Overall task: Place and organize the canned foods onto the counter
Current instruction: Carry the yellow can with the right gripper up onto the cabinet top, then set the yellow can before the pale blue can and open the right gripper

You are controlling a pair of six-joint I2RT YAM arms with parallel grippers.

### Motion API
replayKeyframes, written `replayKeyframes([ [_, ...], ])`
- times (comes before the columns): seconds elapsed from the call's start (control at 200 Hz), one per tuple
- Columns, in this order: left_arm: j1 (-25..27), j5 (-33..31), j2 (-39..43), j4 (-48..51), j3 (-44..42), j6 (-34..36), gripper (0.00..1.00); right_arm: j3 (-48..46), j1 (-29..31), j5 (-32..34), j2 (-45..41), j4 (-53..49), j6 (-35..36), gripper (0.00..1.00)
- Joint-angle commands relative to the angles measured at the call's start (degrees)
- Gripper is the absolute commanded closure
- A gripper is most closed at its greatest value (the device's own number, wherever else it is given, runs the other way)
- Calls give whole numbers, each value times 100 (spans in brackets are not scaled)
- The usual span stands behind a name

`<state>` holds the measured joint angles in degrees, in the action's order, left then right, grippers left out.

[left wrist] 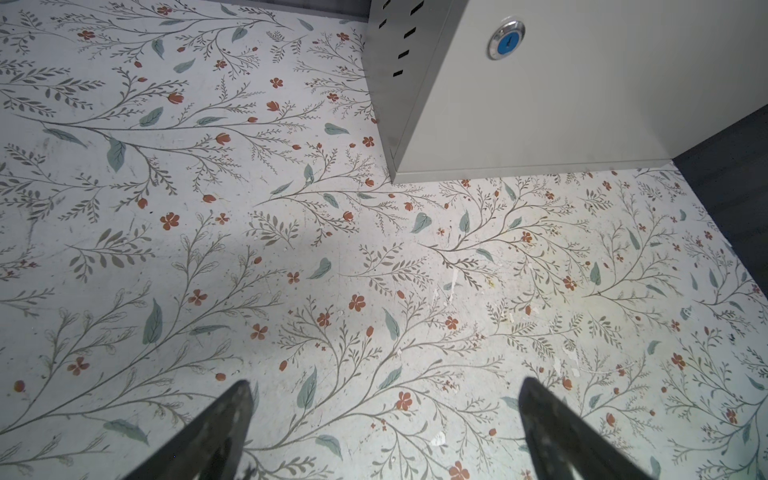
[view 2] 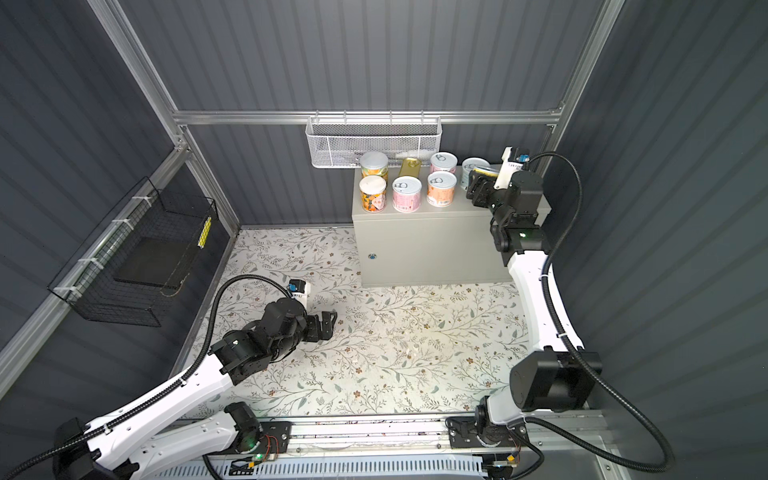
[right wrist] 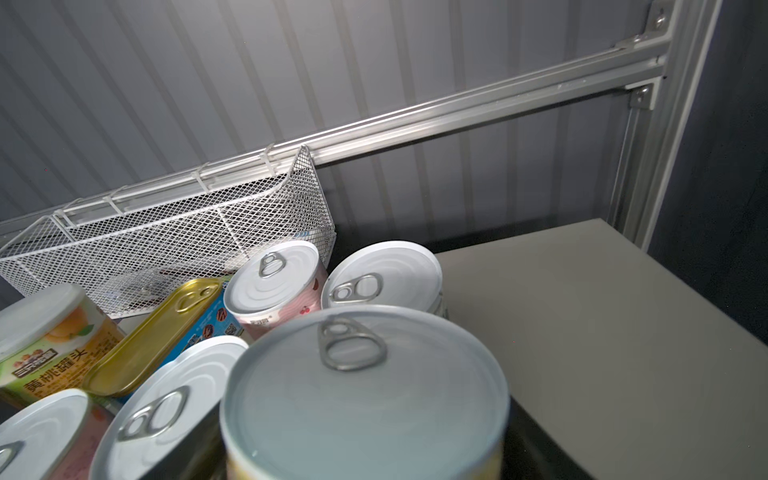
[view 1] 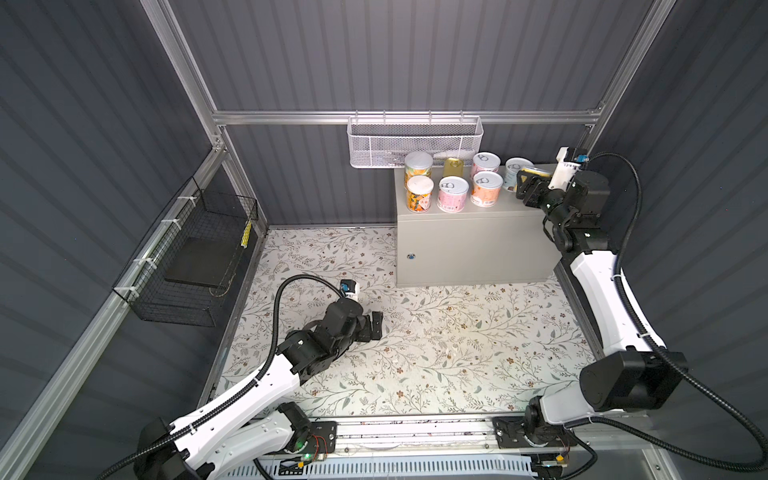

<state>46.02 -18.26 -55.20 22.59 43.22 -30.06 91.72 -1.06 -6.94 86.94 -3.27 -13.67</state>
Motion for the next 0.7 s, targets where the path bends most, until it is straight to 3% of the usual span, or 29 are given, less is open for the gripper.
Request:
replayKeyframes([
  [0.0, -49, -98, -126, -188, 223, 189, 0, 110, -4, -230, 13, 720, 14, 36],
  [0.345, -44, 80, -662, -452, 363, 270, 0, -46, 23, -40, 283, 902, 325, 32],
  [0.54, -53, -94, -520, -411, 341, 192, 0, -200, 18, -89, 213, 804, 379, 2],
  [0.695, -58, -379, -407, -315, 364, 382, 0, -340, 18, -166, -131, 727, 499, 1],
])
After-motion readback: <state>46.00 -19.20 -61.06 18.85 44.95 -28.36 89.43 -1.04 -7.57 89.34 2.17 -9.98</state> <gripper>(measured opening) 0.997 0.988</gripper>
